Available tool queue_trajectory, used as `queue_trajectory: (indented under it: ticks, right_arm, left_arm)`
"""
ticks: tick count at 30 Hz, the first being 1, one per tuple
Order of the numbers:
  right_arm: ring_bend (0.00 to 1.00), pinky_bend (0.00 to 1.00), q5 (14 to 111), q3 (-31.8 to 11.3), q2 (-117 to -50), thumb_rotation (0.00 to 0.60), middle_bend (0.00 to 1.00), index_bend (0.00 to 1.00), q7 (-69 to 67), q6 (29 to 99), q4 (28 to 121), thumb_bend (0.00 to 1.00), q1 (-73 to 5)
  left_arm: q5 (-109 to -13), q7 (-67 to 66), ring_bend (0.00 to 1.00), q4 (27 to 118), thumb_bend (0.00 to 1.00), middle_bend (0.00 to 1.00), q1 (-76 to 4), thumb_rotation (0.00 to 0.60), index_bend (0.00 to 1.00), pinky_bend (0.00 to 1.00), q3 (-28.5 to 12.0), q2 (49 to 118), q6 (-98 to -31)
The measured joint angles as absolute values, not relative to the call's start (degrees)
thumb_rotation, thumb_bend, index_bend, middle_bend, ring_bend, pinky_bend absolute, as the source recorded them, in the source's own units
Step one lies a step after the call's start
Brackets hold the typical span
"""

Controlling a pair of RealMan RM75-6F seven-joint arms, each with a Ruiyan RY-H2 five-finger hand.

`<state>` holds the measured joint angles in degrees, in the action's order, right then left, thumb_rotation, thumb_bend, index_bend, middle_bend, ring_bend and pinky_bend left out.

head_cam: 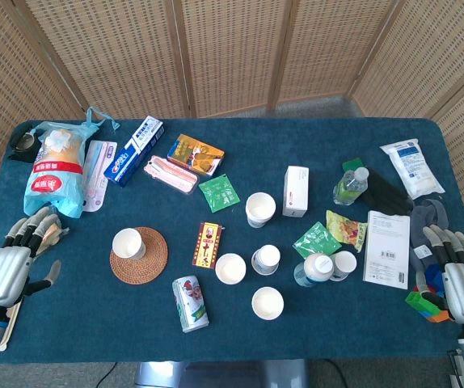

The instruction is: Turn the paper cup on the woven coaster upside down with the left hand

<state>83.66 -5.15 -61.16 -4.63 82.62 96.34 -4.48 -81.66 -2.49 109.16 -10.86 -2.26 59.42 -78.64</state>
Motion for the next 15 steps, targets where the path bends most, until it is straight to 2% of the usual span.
queue_trajectory:
  ticks: [8, 15]
  right_arm:
    - [0.0, 0.0, 84.13, -4.67, -61.14, 0.596, 0.0, 0.0, -5.64, 83.0, 96.18, 0.53, -4.16]
    - [0.0, 0.0, 84.58, -4.35, -60.93, 0.598, 0.0, 0.0, -6.64, 84.29, 96.4, 0.53, -3.35]
  left_arm:
    - [-81.48, -2.9, 0.0, 109.2, 0.5, 0.0, -11.64, 0.6, 0.0, 0.01, -2.32, 59.17, -76.9]
    - [-80.56, -6.1, 0.0, 109.85, 0.5, 0.0, -13.98, 0.6, 0.0, 0.01, -2.2, 56.92, -72.06]
